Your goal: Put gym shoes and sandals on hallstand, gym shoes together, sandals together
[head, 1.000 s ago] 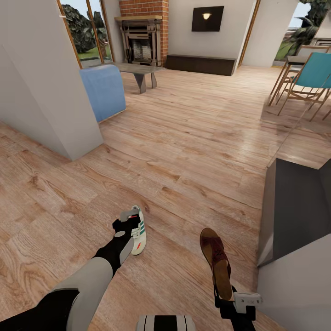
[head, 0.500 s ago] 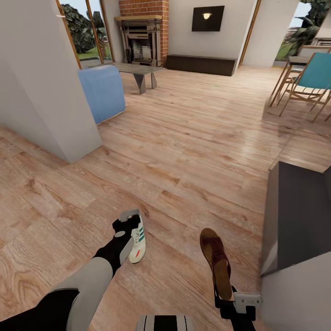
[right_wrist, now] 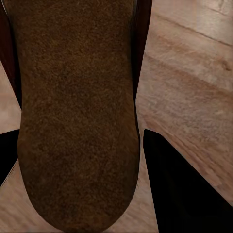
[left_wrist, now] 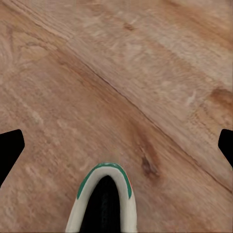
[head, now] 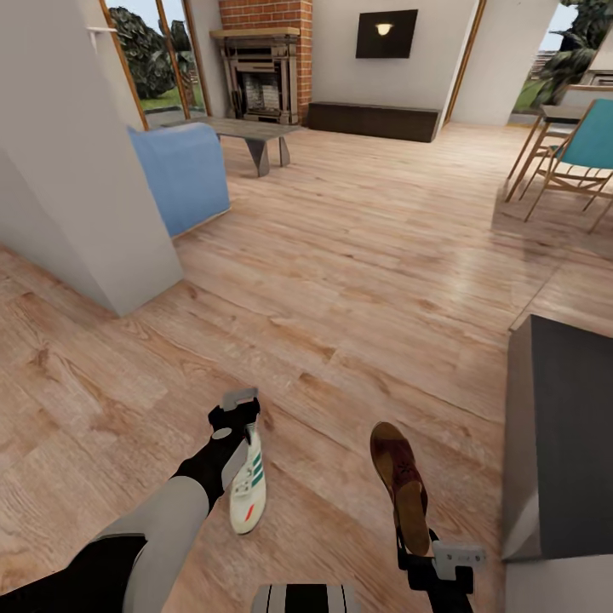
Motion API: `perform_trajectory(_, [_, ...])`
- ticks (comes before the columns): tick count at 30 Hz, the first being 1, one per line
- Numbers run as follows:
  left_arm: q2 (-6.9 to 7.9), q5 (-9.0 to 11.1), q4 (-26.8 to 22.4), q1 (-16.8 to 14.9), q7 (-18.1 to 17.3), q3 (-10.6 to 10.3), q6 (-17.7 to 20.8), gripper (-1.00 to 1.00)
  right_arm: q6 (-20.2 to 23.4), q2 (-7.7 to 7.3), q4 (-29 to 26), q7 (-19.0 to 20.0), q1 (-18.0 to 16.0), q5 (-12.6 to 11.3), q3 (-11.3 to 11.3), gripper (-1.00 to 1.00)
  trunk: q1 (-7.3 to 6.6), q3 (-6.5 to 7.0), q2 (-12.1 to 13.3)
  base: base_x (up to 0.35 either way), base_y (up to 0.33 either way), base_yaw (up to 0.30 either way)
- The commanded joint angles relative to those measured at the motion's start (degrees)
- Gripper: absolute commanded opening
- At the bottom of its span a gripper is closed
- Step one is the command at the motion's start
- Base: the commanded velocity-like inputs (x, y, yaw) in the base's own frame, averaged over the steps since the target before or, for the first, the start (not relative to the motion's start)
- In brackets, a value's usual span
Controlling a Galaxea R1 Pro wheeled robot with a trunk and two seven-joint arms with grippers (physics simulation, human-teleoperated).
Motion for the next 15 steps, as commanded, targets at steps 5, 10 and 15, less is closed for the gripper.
perform_trajectory(5, [0.00,0.0,0.0,0.0,0.0,0.0,0.0,1.00,0.0,0.00,0.0,0.1,0.0,-0.1,0.0,-1.00,0.00,0.00,0.0,0.272,0.000,0.000])
perform_trajectory(10, [0.00,0.0,0.0,0.0,0.0,0.0,-0.1,1.00,0.0,0.00,0.0,0.1,0.0,-0.1,0.0,-1.00,0.00,0.00,0.0,0.131,0.000,0.000])
perform_trajectory(15, [0.00,0.0,0.0,0.0,0.0,0.0,-0.1,1.00,0.0,-0.02,0.0,0.1,0.0,-0.1,0.0,-1.00,0.00,0.00,0.0,0.050,0.000,0.000])
